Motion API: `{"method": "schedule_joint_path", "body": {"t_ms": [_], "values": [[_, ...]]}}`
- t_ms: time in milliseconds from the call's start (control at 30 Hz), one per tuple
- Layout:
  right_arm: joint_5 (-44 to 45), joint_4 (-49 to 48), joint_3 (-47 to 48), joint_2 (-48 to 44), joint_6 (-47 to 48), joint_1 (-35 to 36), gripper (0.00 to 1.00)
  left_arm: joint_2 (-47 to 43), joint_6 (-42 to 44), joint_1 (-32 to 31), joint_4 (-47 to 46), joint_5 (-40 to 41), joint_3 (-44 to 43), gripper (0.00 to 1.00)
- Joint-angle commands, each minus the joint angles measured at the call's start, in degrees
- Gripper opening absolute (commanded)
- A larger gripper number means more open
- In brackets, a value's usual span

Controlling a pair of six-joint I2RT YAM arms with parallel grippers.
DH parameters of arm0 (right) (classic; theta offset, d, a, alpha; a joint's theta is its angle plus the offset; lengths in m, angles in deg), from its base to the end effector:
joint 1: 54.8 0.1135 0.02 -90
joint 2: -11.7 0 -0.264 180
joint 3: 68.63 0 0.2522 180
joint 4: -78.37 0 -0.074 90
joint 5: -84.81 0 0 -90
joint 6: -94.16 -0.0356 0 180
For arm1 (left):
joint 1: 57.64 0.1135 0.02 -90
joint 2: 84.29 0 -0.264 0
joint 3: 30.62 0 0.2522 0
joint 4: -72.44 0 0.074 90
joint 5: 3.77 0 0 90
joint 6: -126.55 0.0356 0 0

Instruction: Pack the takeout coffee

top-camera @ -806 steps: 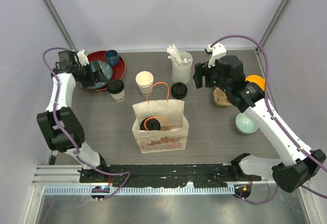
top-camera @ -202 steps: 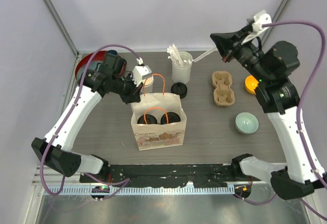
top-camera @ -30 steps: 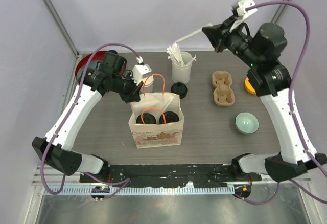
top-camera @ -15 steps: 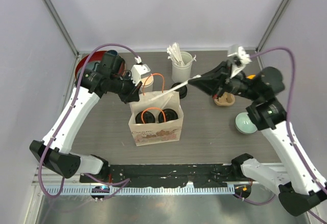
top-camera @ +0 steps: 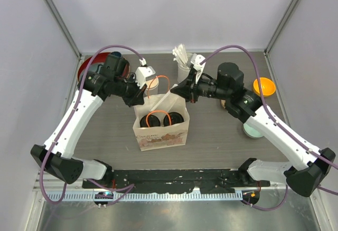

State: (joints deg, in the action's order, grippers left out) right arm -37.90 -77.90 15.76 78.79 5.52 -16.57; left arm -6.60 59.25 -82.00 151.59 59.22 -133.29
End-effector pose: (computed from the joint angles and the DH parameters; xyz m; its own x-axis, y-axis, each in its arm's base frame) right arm 0.1934 0.1768 0.4200 -0.0656 -0.0771 -0.9949 -0.9443 0.3269 0.0369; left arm 0.2249 -0.1196 0.3922 -0.4461 0.5794 -0.6821 0.8475 0.5185 -0.1138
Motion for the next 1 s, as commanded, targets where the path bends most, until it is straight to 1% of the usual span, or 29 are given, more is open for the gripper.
{"method": "schedule_joint_path", "body": {"t_ms": [0,100,200,233,267,300,333,367,433,467,567,600,633,700,833,967], "values": [[7.73,-0.48,1.53,1.20,5.22,2.28,0.01,-1.32,-0.11,0.19,-1.05,-1.12,-0.31,0.00],[10.46,-1.10,0.65,1.73,7.15,3.51,0.01,-0.88,-0.02,0.19,-0.87,-1.21,-0.66,0.00],[9.86,1.53,1.17,4.18,8.13,3.60,0.01,-0.61,-0.20,0.28,-0.87,-1.47,-1.36,0.00],[10.12,2.14,1.35,4.71,8.21,3.60,0.05,-0.52,-0.29,0.19,-0.79,-1.56,-1.36,0.00],[10.82,3.28,1.26,4.98,8.21,3.51,0.13,-0.44,-0.29,0.28,-0.79,-1.56,-1.36,0.00],[11.52,3.82,1.26,4.89,8.30,3.60,0.23,-0.43,-0.20,0.28,-0.79,-1.65,-1.36,0.00],[14.05,4.00,1.18,4.54,8.30,3.60,0.44,-0.52,-0.02,0.19,-0.79,-1.74,-1.27,0.00],[15.47,4.17,1.09,4.11,8.30,3.60,0.51,-0.52,-0.02,0.19,-0.70,-1.65,-1.27,0.00],[18.81,4.09,1.52,2.52,7.78,3.51,0.62,-0.52,0.07,0.19,-0.70,-1.65,-1.01,0.00],[21.61,4.43,2.14,2.17,7.51,3.51,0.64,-0.44,-0.02,0.19,-0.87,-1.56,-1.01,0.00],[24.17,6.71,5.91,1.73,6.55,3.51,0.70,-0.35,-0.02,0.19,-0.96,-1.65,-0.92,0.00],[24.44,7.33,8.01,1.82,6.02,3.51,0.76,-0.52,-0.11,0.19,-0.96,-1.56,-0.83,0.00],[24.71,7.95,8.99,1.82,5.76,3.51,0.79,-0.52,-0.20,0.28,-1.14,-1.47,-0.75,0.00],[24.89,9.18,10.92,1.47,5.49,3.42,0.80,-0.52,-0.64,0.28,-1.66,-0.69,-0.39,0.00],[25.06,9.01,10.93,-0.64,4.79,3.51,0.80,-0.61,0.15,0.28,-1.40,3.09,-0.22,0.00],[26.99,10.32,10.05,-2.22,5.14,3.42,0.81,-0.96,3.14,0.63,0.27,4.50,-1.27,0.00]]}}
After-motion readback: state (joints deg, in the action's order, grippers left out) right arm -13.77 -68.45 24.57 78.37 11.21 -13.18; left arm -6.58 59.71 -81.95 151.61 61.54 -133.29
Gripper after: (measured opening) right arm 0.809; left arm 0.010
